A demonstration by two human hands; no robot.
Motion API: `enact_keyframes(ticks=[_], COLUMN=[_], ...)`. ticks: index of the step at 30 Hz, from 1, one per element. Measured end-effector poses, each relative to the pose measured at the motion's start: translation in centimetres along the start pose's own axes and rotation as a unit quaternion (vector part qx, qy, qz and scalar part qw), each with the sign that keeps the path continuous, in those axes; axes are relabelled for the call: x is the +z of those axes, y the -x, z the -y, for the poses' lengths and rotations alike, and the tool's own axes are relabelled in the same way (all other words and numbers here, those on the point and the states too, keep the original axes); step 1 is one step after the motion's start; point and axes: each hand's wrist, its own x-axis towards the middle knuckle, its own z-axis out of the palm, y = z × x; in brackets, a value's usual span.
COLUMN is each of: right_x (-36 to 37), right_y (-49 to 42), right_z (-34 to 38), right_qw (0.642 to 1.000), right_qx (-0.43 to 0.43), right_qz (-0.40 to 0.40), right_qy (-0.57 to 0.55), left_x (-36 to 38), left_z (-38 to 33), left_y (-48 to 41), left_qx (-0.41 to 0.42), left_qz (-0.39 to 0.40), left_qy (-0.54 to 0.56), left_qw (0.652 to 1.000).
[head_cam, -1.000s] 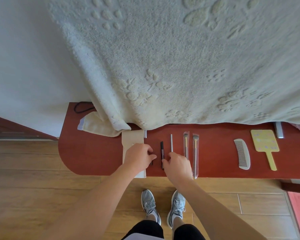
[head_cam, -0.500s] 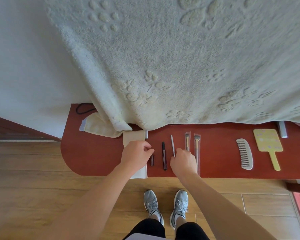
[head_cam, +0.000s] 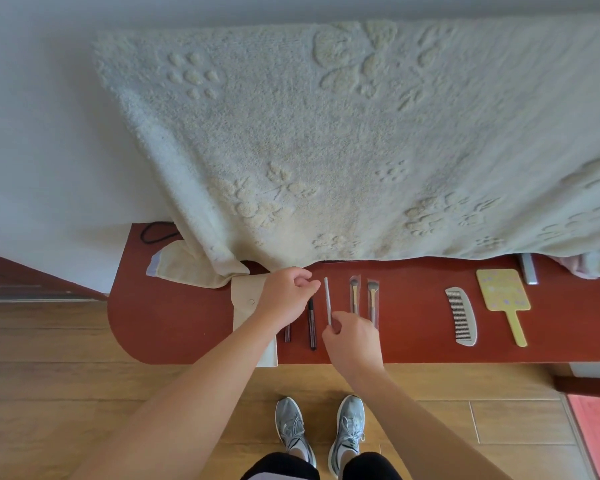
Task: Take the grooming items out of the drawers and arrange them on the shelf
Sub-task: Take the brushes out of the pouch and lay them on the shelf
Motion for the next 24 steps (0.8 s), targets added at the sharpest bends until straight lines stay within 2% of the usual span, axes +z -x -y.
enact_keyframes(ticks=[7,16,20,24], right_x=[-1.9,-2.9,-3.1,-3.2], right_y=[1.3,1.7,2.2,2.5], right_z=[-0.2,-0.3,-0.9,-2.2], right_qw=[0.999,0.998,0.998,0.999], right_qx=[-0.031,-0.043,-0.051,-0.019], right_qz=[-0.02,-0.015,0.024,0.025], right_qy=[-0.039,-0.051,-0.022,-0.04], left_x=[1.9,2.7,0.9,-0.9], left_z=[-2.6,-3.5,-4.5,-4.8], left_y=[0.1,1.2,0.3,-0.5], left_qx=[0.013,-0.002,0.002,0.035], left_qz=[-0.004,-0.053,-0.108,-0.107], left_qy=[0.035,0.093,0.122,0.098], left_qw=[0.999,0.994,0.987,0.989])
